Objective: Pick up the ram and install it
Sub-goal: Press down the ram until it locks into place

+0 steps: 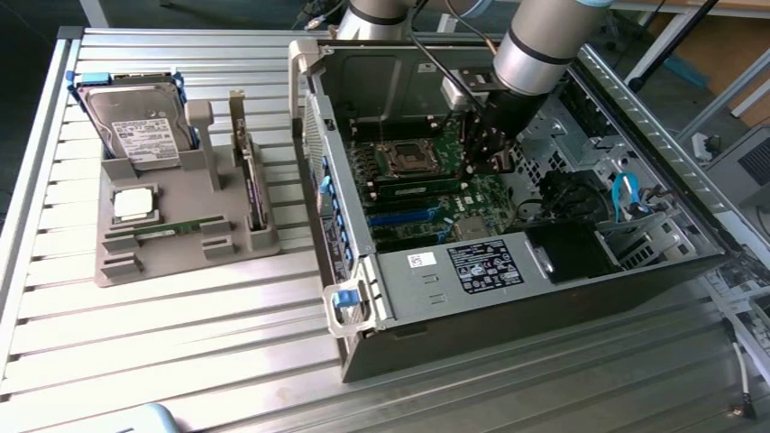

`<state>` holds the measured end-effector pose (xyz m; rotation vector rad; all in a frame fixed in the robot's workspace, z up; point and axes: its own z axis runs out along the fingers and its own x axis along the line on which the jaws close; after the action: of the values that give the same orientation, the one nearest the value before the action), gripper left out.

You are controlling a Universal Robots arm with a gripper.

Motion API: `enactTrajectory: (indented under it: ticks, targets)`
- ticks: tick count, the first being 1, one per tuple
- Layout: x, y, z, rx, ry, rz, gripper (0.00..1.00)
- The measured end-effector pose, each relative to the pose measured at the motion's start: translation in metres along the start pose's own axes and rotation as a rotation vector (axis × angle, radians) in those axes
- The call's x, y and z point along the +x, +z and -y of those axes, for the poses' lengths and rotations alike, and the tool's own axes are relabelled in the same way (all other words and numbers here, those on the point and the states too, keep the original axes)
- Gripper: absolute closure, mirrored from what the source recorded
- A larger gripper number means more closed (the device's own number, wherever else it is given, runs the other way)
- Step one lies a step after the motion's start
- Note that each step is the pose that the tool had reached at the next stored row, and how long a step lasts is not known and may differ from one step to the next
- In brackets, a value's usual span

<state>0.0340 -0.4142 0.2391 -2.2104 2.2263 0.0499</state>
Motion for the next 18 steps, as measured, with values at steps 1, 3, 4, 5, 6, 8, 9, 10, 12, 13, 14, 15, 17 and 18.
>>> enactTrajectory:
  ticks: [1, 3, 4, 5, 6, 8, 9, 10, 12, 13, 14, 15, 17, 18]
  targets:
    - [0.0000, 0.0000, 0.0006, 0.0000, 0.000, 0.0000, 0.89]
    - [-0.0001, 0.0001, 0.0015, 0.0001, 0.000, 0.0002, 0.89]
    - [-0.0001, 0.0000, 0.0015, 0.0001, 0.000, 0.0002, 0.89]
    - [0.0000, 0.0000, 0.0015, 0.0001, 0.000, 0.0001, 0.89]
    - [0.0000, 0.0000, 0.0015, 0.0001, 0.000, 0.0001, 0.89]
    - [0.0001, 0.0004, 0.0016, 0.0001, 0.000, 0.0002, 0.89]
    - [0.0000, 0.0009, 0.0016, 0.0001, 0.000, 0.0002, 0.89]
    - [0.0000, 0.0012, 0.0016, 0.0001, 0.000, 0.0002, 0.89]
    - [0.0000, 0.0019, 0.0016, 0.0000, 0.000, 0.0000, 0.89]
    - [0.0001, 0.0020, 0.0016, 0.0000, 0.000, -0.0001, 0.89]
    - [0.0001, 0.0020, 0.0016, 0.0000, 0.000, -0.0001, 0.89]
    - [0.0000, 0.0020, 0.0016, 0.0000, 0.000, 0.0000, 0.89]
    - [0.0000, 0.0021, 0.0016, 0.0000, 0.000, 0.0000, 0.89]
    - [0.0000, 0.0025, 0.0016, 0.0001, 0.000, 0.0004, 0.89]
